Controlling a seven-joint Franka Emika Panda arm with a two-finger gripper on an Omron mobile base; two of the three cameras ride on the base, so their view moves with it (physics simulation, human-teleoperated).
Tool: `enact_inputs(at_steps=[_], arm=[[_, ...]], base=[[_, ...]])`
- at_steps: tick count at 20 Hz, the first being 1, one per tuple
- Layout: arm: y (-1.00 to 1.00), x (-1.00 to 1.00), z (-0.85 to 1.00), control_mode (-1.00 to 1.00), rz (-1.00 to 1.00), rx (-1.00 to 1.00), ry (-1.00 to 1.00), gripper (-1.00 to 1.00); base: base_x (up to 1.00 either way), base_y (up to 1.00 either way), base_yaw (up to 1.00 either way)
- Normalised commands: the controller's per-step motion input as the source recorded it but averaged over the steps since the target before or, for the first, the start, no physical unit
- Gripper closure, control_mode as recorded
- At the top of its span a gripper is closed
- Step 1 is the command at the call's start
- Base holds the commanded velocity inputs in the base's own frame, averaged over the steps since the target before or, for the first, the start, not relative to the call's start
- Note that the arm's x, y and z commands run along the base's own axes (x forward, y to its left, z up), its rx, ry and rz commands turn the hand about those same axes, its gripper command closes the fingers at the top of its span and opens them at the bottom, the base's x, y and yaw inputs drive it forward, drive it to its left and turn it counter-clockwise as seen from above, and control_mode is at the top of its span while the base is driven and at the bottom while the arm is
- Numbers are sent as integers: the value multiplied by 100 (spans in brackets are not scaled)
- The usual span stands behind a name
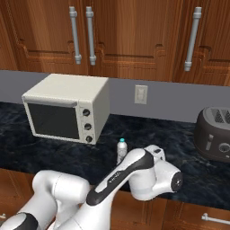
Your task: Take the bottled waters from the counter and place them in the freezer to freeze. Close the freezer door after placing the bottles.
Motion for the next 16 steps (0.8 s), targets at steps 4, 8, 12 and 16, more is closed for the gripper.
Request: enact_inputs(at_steps=[4,8,12,16], arm=[[7,0,-18,-100,18,0,0,-100],[3,0,-6,-100,5,0,0,-100],[1,4,-9,-100,1,0,4,-100],[0,12,-3,-100,0,0,3,-100]], base=[[0,0,0],[0,0,0],[0,0,0],[0,0,0]])
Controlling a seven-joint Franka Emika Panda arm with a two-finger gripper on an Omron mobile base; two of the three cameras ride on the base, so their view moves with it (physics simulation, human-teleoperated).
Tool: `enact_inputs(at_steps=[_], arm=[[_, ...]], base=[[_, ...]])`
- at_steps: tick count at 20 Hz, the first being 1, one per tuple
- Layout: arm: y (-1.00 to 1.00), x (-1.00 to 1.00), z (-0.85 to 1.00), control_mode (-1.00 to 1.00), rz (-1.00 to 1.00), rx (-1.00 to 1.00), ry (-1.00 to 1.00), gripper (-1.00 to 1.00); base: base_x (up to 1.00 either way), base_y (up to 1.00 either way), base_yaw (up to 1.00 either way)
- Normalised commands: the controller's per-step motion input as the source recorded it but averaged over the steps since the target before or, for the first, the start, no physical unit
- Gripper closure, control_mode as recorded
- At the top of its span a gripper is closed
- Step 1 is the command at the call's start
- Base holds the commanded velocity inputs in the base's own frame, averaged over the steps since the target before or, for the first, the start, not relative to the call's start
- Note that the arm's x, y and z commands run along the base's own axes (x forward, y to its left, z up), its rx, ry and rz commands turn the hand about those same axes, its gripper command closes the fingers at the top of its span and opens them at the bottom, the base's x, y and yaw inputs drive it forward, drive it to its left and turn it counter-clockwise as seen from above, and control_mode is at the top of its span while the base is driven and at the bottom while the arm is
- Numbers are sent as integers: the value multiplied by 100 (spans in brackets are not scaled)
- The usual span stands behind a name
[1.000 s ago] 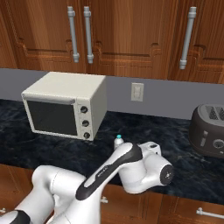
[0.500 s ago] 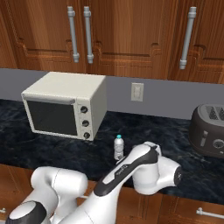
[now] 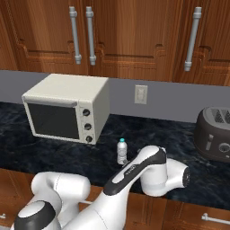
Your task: Take the bottled waters from the counter and place them in the freezer to freeze. Close the freezer door after placing the bottles.
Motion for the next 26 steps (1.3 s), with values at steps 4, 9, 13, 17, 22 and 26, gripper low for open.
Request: enact_inputs(at_steps=[4,9,13,17,22,26], arm=[[1,11,0,-100,0,-8,5,-100],[5,5,0,-100,0,-12,3,-100],[11,1,0,-100,0,-12,7,-100],[6,9,-9,-100,-3,-7,7,-100],[9,12,-8,-100,-4,-1,1,-100],[16,18,-3,-100,-2,0,0,-100]], base=[[0,0,0],[0,0,0],[0,0,0],[0,0,0],[0,0,0],[0,0,0]])
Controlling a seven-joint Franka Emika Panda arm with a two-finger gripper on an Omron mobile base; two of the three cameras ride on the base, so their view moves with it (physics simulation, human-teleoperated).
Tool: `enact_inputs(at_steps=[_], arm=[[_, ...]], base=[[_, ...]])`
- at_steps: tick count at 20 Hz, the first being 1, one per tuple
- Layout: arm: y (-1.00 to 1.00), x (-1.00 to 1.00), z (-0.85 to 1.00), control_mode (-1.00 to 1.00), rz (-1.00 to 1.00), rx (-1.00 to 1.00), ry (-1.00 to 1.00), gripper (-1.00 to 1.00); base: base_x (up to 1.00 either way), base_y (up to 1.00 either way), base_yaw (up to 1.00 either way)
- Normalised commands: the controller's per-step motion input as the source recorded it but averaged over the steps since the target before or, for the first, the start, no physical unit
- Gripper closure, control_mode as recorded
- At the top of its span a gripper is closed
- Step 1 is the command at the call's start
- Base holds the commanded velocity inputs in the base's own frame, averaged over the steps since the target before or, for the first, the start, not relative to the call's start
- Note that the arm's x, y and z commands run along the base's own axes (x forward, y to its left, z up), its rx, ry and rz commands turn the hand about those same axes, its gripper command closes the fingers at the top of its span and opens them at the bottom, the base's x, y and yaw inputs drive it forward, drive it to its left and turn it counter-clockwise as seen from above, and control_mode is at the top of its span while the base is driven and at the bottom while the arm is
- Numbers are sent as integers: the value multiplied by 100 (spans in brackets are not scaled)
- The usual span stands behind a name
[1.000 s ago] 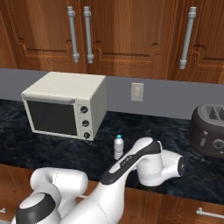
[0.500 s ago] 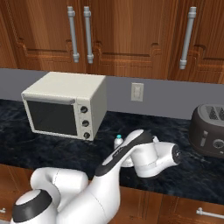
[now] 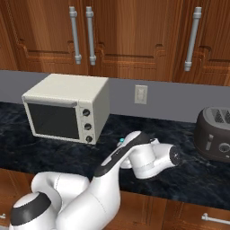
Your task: Take the bottled waters from the counter and place them in the freezer to freeze. Close the freezer door after placing the bottles.
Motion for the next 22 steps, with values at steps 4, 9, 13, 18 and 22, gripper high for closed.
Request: enact_inputs(at_steps=[4,9,13,18,22], arm=[[18,15,0,-100,0,0,0,-100],[2,32,0,-100,0,-1,0,-100],[0,36,0,-100,0,0,0,-100],[0,32,0,-100,0,0,0,-100],[0,8,0,-100,0,0,0,-100]], base=[[0,0,0],[0,0,0],[0,0,0],[0,0,0],[0,0,0]])
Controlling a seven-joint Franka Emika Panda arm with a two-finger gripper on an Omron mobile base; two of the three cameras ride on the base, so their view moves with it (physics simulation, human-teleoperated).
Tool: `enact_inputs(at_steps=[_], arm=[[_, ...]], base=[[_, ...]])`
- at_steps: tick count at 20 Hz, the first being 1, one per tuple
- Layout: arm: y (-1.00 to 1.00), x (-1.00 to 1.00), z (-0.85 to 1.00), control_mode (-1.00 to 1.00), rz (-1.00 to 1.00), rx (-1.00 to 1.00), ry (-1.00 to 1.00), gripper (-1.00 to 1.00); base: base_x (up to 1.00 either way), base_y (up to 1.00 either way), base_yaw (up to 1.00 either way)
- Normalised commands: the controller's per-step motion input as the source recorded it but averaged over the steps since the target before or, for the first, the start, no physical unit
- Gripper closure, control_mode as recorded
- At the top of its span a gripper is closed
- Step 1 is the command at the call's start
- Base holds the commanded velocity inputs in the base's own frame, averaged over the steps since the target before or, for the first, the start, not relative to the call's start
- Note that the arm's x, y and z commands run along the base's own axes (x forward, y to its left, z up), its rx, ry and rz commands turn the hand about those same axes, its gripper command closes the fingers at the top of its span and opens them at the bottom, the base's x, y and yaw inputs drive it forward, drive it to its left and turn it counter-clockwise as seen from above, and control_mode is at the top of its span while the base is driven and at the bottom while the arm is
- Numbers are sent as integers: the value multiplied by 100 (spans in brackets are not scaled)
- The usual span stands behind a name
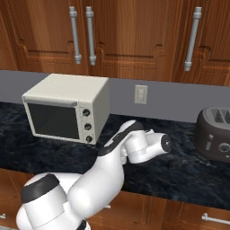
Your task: Take the bottled waters from the counter and place them in the freezer to freeze. Close the freezer door after placing the bottles.
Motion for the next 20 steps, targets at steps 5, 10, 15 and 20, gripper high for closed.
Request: enact_inputs(at_steps=[5,10,15,20], arm=[[0,-6,0,-100,0,0,0,-100],[0,-6,0,-100,0,0,0,-100],[8,-2,-5,-100,1,0,0,-100],[17,0,-16,-100,1,0,0,-100]], base=[[0,0,0],[0,0,0],[0,0,0],[0,0,0]])
